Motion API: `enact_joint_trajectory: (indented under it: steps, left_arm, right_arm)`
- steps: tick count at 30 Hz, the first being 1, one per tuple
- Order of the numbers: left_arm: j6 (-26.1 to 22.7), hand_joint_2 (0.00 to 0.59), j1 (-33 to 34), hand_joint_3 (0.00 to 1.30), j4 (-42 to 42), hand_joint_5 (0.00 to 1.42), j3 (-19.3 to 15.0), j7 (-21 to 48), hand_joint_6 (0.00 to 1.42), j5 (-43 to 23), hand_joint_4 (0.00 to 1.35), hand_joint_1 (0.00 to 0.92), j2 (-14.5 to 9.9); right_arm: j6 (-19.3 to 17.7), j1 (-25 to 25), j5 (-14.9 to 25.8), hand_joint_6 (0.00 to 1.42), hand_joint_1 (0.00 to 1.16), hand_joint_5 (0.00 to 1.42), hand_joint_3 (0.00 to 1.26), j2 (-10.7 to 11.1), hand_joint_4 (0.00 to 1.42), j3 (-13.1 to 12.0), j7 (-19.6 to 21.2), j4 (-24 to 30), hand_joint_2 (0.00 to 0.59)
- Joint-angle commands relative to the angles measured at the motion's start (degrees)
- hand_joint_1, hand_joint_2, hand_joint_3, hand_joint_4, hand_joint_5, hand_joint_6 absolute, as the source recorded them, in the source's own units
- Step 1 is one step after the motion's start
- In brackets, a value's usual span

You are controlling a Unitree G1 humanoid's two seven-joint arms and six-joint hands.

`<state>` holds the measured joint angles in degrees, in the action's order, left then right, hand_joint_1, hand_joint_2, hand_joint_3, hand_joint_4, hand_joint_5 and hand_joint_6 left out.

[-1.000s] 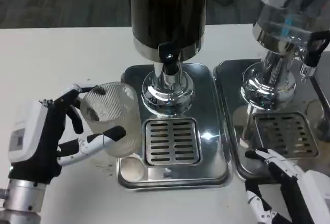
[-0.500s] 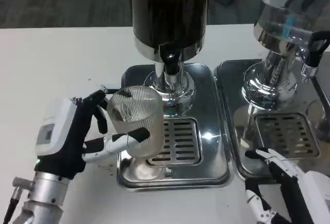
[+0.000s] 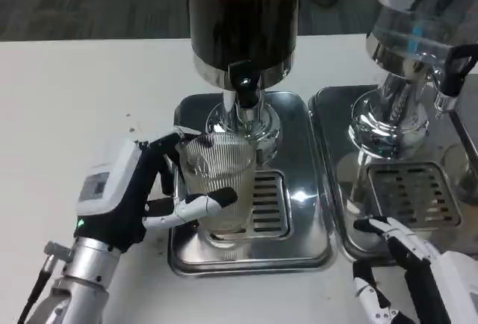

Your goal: Grasp the cup under the faucet to collect the drink, then remove the cup.

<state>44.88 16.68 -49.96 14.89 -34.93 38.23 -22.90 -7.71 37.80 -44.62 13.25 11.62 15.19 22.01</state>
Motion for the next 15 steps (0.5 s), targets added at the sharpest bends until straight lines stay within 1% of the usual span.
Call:
enact_joint_trajectory:
  steps: [1, 8, 15]
  left_arm:
    - [-0.27, 0.093, 2.52, 0.62, -1.64, 1.06, 0.67, -1.84, 1.42, 0.48, 0.85, 0.309, 0.60]
    - [-0.18, 0.092, 3.78, 0.62, -3.14, 1.06, 1.73, -2.56, 1.42, 0.74, 0.85, 0.303, 0.92]
    - [-0.47, 0.092, 4.97, 0.61, -4.67, 1.04, 2.96, -2.81, 1.42, 0.90, 0.84, 0.302, 1.79]
  right_arm:
    - [-0.10, 0.52, -0.43, 0.38, 0.31, 0.18, 0.28, -0.45, 0.16, 0.00, 0.78, 0.80, 0.504]
    - [0.07, 1.04, -0.73, 0.38, 0.31, 0.18, 0.28, -0.94, 0.16, 0.11, 1.04, 1.02, 0.504]
    - [-0.08, 1.47, -1.19, 0.38, 0.30, 0.18, 0.28, -1.46, 0.16, 0.16, 1.26, 1.08, 0.504]
